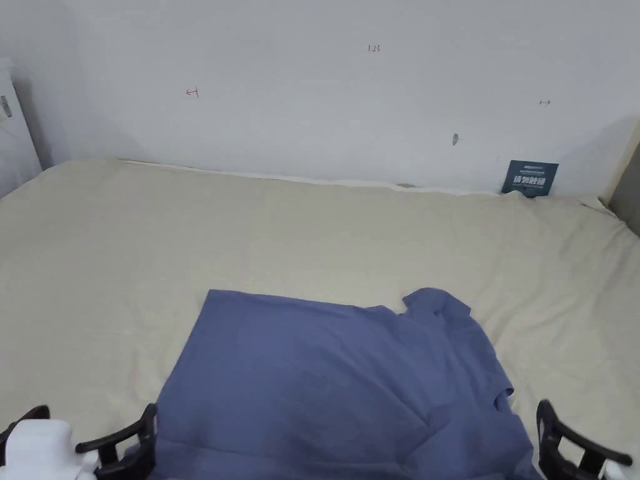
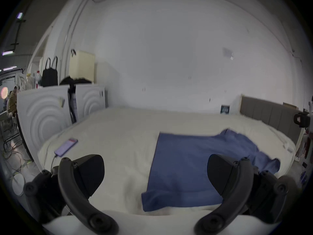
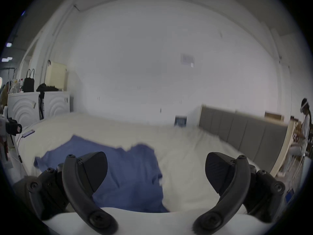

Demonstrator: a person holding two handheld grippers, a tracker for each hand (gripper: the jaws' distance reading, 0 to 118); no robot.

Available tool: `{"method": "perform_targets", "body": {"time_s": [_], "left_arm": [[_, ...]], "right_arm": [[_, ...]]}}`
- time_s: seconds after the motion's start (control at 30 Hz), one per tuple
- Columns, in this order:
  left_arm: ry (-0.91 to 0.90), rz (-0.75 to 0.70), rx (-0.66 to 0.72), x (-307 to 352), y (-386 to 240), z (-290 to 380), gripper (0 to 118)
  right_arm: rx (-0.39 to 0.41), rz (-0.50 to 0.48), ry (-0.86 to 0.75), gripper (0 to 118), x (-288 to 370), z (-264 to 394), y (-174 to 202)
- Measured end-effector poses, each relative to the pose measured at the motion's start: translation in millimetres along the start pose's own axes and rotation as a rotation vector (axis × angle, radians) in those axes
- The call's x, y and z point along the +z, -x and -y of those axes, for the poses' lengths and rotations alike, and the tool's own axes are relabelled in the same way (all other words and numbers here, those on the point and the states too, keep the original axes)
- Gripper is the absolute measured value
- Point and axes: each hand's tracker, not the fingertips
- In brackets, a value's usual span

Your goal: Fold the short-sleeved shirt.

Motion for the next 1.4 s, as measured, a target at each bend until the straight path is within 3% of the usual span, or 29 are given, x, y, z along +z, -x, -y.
{"method": "perform_targets", "body": {"time_s": [0.07, 0.1, 0.13, 0.17, 0.2, 0.23, 0.27, 0.33, 0.4, 0.53, 0.57, 0.6, 0.63, 0.67, 0.73, 0.87, 0.9, 0.93, 0.97, 1.0, 1.07, 1.17, 1.27, 1.3, 1.33, 1.4], "left_arm": [[-0.017, -0.008, 0.013, 18.5, -10.1, -15.9, 113], [-0.01, 0.001, 0.06, 19.3, -1.3, -5.9, 96], [-0.012, 0.015, 0.062, 22.8, -0.2, -4.5, 64], [-0.004, 0.016, 0.055, 24.0, 0.1, -3.4, 16], [0.028, 0.001, 0.038, 22.4, 0.7, -1.0, 1], [0.041, -0.046, 0.024, 20.2, 1.2, 4.7, 1], [0.045, 0.012, 0.027, 16.5, 1.5, 9.2, 1], [0.099, 0.05, 0.072, 4.8, 9.4, 18.8, 1], [0.092, 0.002, 0.024, 2.7, 10.0, 26.6, 1], [0.301, 0.023, 0.098, -35.1, 32.6, 60.6, 7], [0.348, -0.003, 0.089, -45.1, 37.1, 70.9, 31], [0.413, 0.008, 0.085, -56.2, 41.8, 81.3, 85], [0.439, -0.002, 0.089, -61.3, 40.2, 85.7, 112], [0.45, -0.025, 0.074, -67.4, 40.9, 92.6, 118], [0.504, -0.066, -0.063, -80.7, 41.8, 110.7, 118], [0.54, -0.039, -0.076, -106.5, 55.0, 142.9, 114], [0.532, -0.034, -0.08, -107.4, 55.6, 148.0, 104], [0.5, -0.04, -0.08, -107.3, 55.8, 150.5, 87], [0.494, -0.029, -0.07, -107.5, 56.7, 152.7, 50], [0.515, 0.013, -0.022, -109.4, 58.3, 155.0, 6], [0.535, 0.089, 0.045, -108.2, 57.8, 160.0, 6], [0.48, 0.066, 0.022, -99.8, 57.5, 165.6, 6], [0.431, 0.049, 0.06, -88.6, 58.4, 164.7, 6], [0.416, 0.048, 0.056, -84.5, 58.1, 164.3, 6], [0.408, 0.047, 0.046, -81.4, 57.0, 163.7, 6], [0.382, 0.034, 0.005, -73.9, 53.1, 162.6, 6]], "right_arm": [[0.011, -0.002, -0.019, 113, 6.6, -12.3, 11.5], [0.018, -0.016, -0.025, 97, 10.3, -15.5, 16.3], [0.027, -0.039, -0.034, 66, 13.1, -16.2, 21.3], [0.038, -0.045, -0.037, 20, 12.9, -15.6, 26.7], [0.067, -0.053, -0.037, 0, 11.6, -14.4, 32.9], [0.088, -0.066, -0.026, 0, 9.5, -10.4, 37.6], [0.131, -0.06, -0.022, 0, 9.5, -11.0, 38.2], [0.094, -0.127, 0.008, 0, 5.0, -7.8, 39.7], [0.103, -0.113, 0.008, 0, 3.0, -3.9, 40.3], [0.109, -0.137, 0.063, 0, -5.0, 7.0, 42.5], [0.105, -0.146, 0.077, 0, -6.5, 9.6, 44.6], [0.109, -0.151, 0.088, 0, -7.4, 12.1, 47.1], [0.112, -0.153, 0.095, 0, -7.7, 13.9, 46.0], [0.116, -0.16, 0.104, 0, -8.1, 15.5, 43.7], [0.131, -0.155, 0.121, 0, -7.3, 18.3, 46.1], [0.157, -0.149, 0.152, 0, -7.6, 26.6, 37.7], [0.155, -0.144, 0.158, 0, -8.1, 27.9, 34.1], [0.149, -0.136, 0.167, 0, -8.6, 29.2, 30.7], [0.14, -0.127, 0.177, 0, -7.9, 31.1, 28.7], [0.13, -0.119, 0.187, 0, -7.6, 33.4, 26.5], [0.117, -0.111, 0.206, 0, -8.1, 37.8, 22.0], [0.116, -0.104, 0.23, 0, -5.8, 47.0, 18.4], [0.121, -0.095, 0.258, 1, -6.0, 61.1, 16.2], [0.12, -0.092, 0.265, 11, -7.1, 66.5, 14.9], [0.087, -0.093, 0.274, 39, -8.2, 72.1, 11.2], [-0.016, -0.11, 0.321, 118, -12.7, 87.0, 0.0]]}}
